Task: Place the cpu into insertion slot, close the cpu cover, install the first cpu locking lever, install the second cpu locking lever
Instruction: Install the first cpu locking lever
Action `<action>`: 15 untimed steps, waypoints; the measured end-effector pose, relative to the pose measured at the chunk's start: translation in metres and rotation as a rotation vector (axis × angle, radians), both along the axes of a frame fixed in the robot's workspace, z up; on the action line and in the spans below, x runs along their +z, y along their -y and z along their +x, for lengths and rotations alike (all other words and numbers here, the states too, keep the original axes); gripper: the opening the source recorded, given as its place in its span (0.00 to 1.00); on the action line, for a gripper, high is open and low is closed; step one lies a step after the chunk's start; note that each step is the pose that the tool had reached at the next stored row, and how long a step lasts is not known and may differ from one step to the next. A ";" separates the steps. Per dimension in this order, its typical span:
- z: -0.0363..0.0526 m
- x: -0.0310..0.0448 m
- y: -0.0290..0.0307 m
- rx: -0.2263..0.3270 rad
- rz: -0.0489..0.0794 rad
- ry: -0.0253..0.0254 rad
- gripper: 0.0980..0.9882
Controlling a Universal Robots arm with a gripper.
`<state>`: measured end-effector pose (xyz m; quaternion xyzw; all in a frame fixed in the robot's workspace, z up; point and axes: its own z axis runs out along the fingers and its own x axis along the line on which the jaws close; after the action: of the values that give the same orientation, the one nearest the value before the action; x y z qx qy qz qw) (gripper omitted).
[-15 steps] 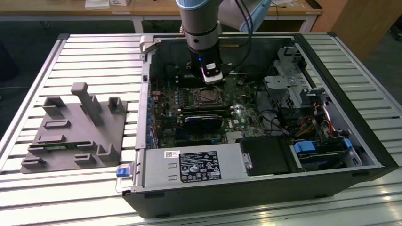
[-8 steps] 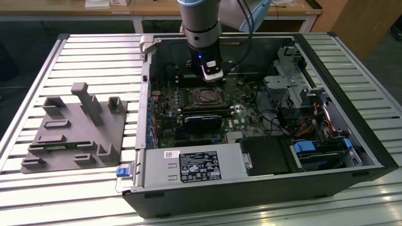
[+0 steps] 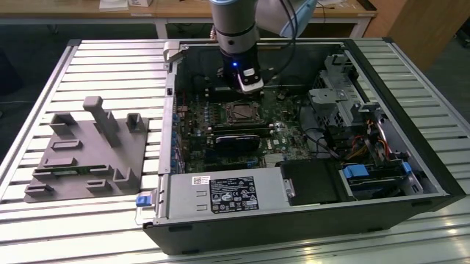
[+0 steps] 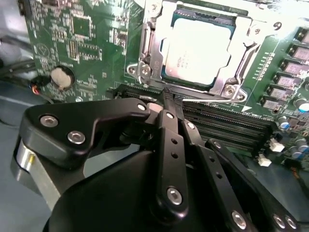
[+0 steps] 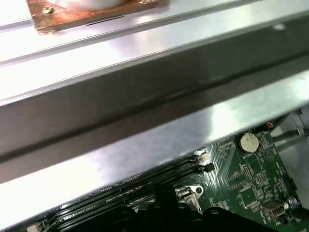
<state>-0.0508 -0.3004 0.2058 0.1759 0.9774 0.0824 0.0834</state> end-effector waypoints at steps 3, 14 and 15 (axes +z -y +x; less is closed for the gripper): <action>0.0000 -0.0001 -0.0001 0.030 0.001 0.0000 0.01; 0.0000 -0.0012 -0.0022 0.094 0.001 0.0000 0.01; 0.0000 -0.0016 -0.0022 0.097 0.001 0.0001 0.01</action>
<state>-0.0508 -0.2981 0.2042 0.1284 0.9847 0.0868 0.0792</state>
